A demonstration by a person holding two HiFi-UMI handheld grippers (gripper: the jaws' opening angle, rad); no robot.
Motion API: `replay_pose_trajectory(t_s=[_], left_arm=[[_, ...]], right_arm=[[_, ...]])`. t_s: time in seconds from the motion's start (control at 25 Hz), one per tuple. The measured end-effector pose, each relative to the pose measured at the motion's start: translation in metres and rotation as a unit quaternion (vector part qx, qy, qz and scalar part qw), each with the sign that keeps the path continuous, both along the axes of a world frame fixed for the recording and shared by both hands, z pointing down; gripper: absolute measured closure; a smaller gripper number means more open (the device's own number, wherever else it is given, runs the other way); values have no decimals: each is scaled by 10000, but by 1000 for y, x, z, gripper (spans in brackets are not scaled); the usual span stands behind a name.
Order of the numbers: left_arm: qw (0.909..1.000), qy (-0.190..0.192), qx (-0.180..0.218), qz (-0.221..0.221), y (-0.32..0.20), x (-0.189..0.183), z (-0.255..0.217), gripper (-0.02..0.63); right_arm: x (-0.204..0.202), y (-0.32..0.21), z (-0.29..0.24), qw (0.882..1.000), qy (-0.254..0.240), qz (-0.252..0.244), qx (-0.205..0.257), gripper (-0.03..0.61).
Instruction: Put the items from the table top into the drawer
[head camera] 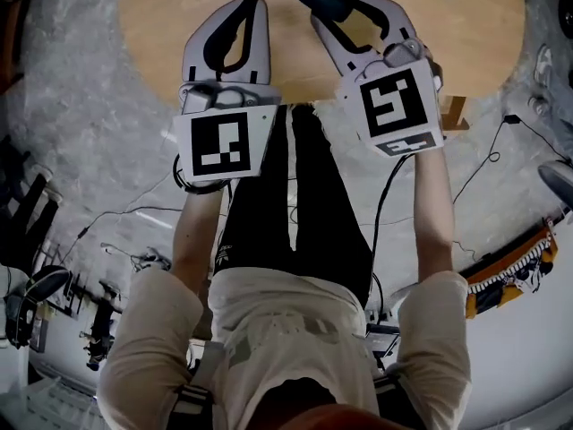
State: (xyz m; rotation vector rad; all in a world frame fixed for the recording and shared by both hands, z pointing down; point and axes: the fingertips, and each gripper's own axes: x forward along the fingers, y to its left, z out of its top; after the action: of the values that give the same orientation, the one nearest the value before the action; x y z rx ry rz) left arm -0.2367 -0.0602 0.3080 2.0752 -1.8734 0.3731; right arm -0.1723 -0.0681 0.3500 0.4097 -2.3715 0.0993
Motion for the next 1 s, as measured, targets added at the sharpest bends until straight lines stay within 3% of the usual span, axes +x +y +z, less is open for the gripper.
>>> replay_pose_trajectory(t_s=[0.04, 0.12, 0.2, 0.36, 0.64, 0.84, 0.92, 1.0], left_arm=[[10000, 57, -16, 40, -5, 6, -4, 606], [9997, 191, -99, 146, -12, 20, -8, 606], [9992, 247, -74, 297, -18, 40, -15, 606], [9974, 316, 131, 639, -30, 75, -26, 606], [9946, 276, 50, 997, -24, 110, -19, 606], [9923, 183, -70, 1224, -19, 135, -15, 606], [9907, 140, -123, 1348, -20, 144, -12, 606], [9886, 108, -161, 1491, -22, 152, -9, 606]], right_arm=[[5, -7, -21, 9975, -540, 447, 61, 426], [22, -17, -54, 9805, -1475, 1280, 220, 426], [48, -19, -69, 9607, -1874, 2021, 342, 426], [84, -10, -78, 9359, -2095, 2795, 467, 426], [110, -2, -79, 9363, -1770, 2902, 883, 426], [145, 0, -80, 9215, -1810, 3330, 845, 426], [174, -4, -73, 8972, -1935, 3913, 666, 426], [219, -7, -58, 8519, -2109, 4768, 494, 426]])
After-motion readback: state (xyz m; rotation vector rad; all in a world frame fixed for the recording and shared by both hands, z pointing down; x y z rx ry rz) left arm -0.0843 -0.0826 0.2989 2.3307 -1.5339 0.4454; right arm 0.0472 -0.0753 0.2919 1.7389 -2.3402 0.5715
